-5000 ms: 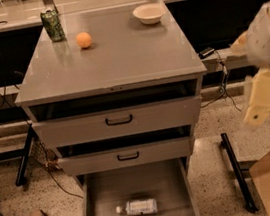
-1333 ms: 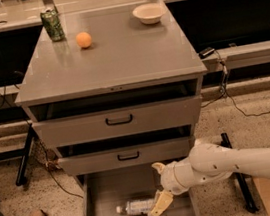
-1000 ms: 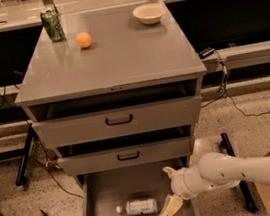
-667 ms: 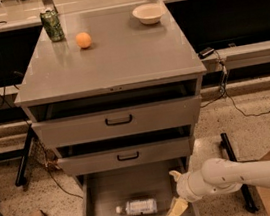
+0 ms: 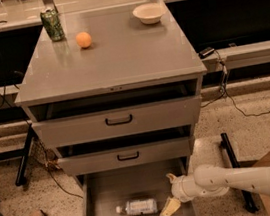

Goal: Pick blue plastic bottle from bottom drawer and place on counter

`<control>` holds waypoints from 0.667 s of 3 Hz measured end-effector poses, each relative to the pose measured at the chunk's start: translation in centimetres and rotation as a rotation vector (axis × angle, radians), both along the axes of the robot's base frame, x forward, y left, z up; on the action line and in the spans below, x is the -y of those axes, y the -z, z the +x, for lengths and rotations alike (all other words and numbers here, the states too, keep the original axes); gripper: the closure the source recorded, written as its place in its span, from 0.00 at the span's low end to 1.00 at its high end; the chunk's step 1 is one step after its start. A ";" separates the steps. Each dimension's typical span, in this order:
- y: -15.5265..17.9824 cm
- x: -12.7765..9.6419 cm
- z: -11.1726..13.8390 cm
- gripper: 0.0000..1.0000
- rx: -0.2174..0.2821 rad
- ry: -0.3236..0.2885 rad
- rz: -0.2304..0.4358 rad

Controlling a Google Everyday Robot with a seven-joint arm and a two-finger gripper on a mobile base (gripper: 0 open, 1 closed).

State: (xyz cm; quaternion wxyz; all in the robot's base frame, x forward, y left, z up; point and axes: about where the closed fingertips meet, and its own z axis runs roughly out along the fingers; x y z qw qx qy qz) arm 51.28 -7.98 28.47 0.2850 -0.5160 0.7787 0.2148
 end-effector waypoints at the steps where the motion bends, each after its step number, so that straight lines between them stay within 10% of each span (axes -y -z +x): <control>1: 0.3 -0.5 0.3 0.00 0.007 -0.015 0.001; 2: 1.1 -1.8 1.1 0.00 0.027 -0.058 0.003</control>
Offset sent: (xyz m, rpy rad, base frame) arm 0.0239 0.0311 -0.0180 0.0039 -0.0556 0.1035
